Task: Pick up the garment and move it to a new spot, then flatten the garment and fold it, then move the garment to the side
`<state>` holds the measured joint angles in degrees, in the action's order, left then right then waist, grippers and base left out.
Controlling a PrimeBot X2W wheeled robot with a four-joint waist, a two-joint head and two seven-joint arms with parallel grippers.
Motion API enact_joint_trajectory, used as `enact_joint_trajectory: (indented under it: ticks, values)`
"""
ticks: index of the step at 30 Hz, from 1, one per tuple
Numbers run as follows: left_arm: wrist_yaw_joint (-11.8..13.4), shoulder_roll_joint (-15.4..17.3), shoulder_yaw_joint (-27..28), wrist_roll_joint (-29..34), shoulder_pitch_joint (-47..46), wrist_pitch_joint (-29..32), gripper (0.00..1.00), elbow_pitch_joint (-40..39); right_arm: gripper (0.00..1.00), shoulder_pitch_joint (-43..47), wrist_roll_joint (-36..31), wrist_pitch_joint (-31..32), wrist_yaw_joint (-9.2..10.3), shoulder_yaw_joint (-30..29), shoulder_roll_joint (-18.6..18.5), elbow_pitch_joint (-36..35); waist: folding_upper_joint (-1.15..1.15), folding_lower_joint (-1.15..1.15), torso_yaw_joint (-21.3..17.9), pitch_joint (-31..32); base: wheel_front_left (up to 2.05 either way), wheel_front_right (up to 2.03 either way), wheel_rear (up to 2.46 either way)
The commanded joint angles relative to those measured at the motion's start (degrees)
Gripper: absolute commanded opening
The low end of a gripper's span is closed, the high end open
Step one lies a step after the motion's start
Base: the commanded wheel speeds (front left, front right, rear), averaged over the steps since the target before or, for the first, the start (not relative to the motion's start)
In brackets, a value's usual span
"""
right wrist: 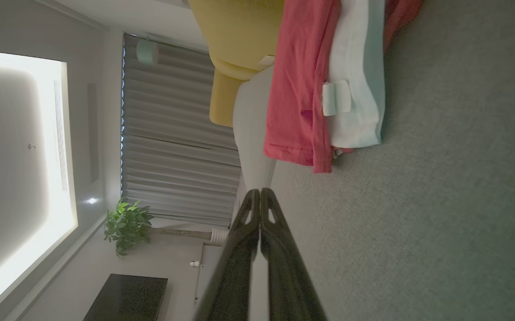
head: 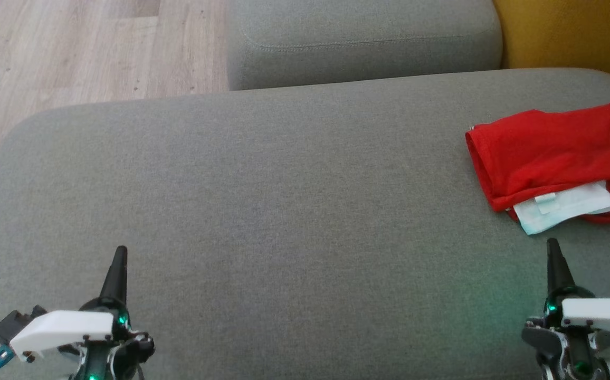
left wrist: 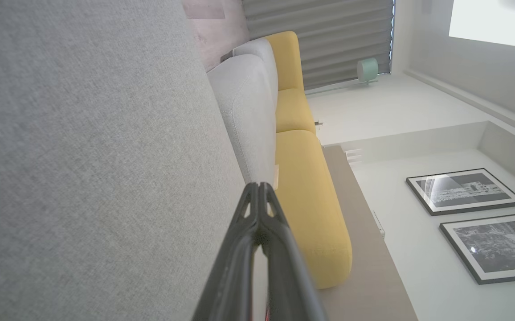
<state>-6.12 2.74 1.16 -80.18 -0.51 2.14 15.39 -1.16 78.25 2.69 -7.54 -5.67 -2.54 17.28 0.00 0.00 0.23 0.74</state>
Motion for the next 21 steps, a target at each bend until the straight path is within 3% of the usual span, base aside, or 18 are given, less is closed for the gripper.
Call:
enact_joint_trajectory:
  ticks: [1,21]
  values:
    - [-0.57,0.39,2.34,-1.50,-3.41,0.69,0.00,-1.63,0.00,-3.71,1.82,0.67,0.05,0.74,-0.29,-2.38,0.00,0.00,-0.01,-0.06,0.00,0.00,0.00]
    - [-1.32,0.38,4.93,-11.65,-5.54,3.94,0.00,-1.35,0.00,-4.96,13.27,3.64,0.05,-0.76,-0.33,-3.21,0.00,0.00,-0.22,-0.87,0.00,0.00,0.00]
